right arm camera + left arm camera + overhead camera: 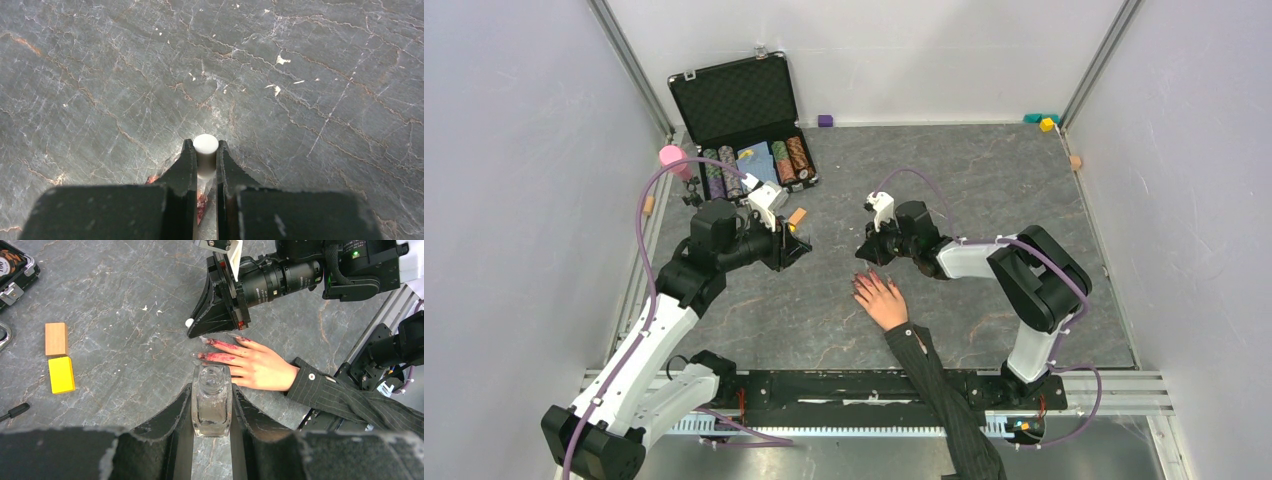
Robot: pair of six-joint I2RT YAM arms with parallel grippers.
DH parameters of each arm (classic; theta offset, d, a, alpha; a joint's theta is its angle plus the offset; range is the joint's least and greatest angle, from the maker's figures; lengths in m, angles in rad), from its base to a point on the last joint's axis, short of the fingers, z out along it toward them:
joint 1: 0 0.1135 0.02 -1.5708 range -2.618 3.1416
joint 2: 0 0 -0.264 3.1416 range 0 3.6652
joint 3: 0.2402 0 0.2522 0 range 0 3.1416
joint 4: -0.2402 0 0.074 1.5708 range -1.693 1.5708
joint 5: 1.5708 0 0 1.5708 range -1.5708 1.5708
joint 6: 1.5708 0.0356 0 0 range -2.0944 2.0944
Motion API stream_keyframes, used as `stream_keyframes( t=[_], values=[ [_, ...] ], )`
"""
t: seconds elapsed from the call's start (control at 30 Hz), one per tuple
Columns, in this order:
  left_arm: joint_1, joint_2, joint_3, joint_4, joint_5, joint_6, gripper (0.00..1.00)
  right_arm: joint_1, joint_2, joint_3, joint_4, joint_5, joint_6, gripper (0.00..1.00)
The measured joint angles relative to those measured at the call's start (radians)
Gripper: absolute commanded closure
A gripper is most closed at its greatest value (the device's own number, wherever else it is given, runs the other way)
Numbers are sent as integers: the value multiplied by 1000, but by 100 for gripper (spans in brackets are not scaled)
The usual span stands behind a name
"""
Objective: Paint the nails
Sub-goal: Paint the nail polish on the nail.
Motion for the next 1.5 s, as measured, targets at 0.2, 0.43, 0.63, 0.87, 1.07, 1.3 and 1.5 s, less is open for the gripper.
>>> stream_keyframes(
  t=[0.2,0.43,0.63,0.87,1.07,1.3,1.5],
  values=[
    [0,0,0,0,0,0,98,0,3,2,2,0,0,100],
    [2,0,0,0,0,0,98,0,22,10,3,3,-4,100],
    [6,0,0,0,0,0,98,-2,28,19,4,5,-9,100],
    [6,2,0,0,0,0,98,-9,29,21,5,6,-11,100],
    [9,3,0,0,0,0,98,-21,30,24,5,8,-11,100],
    [11,3,0,0,1,0,98,-31,28,24,5,26,-19,100],
    [11,0,0,0,1,0,98,-35,-11,24,1,29,-22,100]
  ],
)
